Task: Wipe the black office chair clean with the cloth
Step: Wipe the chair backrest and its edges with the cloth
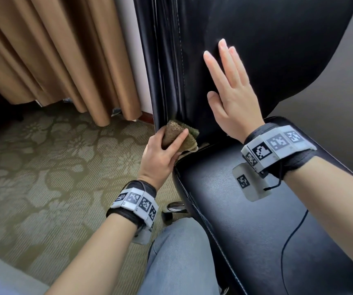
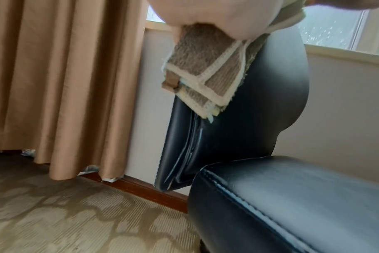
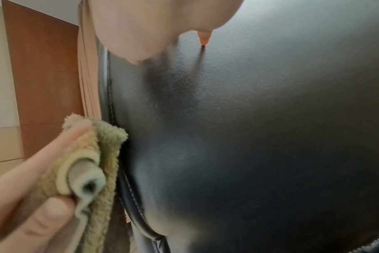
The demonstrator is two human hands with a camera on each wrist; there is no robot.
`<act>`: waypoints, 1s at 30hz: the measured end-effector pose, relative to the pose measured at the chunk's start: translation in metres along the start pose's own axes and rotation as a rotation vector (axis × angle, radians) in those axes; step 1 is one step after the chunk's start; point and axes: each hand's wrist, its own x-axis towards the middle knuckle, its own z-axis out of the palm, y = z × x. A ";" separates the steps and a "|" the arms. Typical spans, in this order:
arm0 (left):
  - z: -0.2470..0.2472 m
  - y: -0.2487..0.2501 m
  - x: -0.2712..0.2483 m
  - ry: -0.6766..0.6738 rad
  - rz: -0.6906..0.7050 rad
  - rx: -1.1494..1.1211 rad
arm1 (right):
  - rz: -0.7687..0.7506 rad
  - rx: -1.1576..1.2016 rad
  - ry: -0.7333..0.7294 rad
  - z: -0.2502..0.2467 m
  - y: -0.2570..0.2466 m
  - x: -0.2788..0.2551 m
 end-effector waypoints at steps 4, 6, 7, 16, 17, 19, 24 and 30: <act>-0.010 0.002 0.008 0.140 -0.039 -0.077 | 0.001 -0.005 0.008 0.003 0.001 -0.001; -0.010 0.002 0.016 0.196 -0.080 -0.095 | 0.009 -0.002 0.006 0.003 0.001 -0.002; -0.008 0.001 0.020 0.196 -0.091 -0.086 | 0.010 -0.002 0.007 0.004 0.001 -0.002; 0.015 -0.017 -0.014 0.027 -0.111 0.001 | -0.003 -0.028 0.033 0.008 0.002 -0.002; 0.016 -0.023 -0.018 0.003 -0.100 0.014 | -0.002 -0.031 0.041 0.009 0.001 -0.002; 0.015 -0.032 -0.028 -0.059 -0.084 0.038 | 0.005 -0.034 0.056 0.011 0.000 -0.002; 0.003 -0.032 -0.035 0.000 -0.137 -0.012 | 0.020 -0.057 0.065 0.015 0.000 -0.007; 0.003 -0.010 0.010 0.162 -0.008 -0.077 | -0.043 -0.163 0.050 0.020 -0.003 -0.023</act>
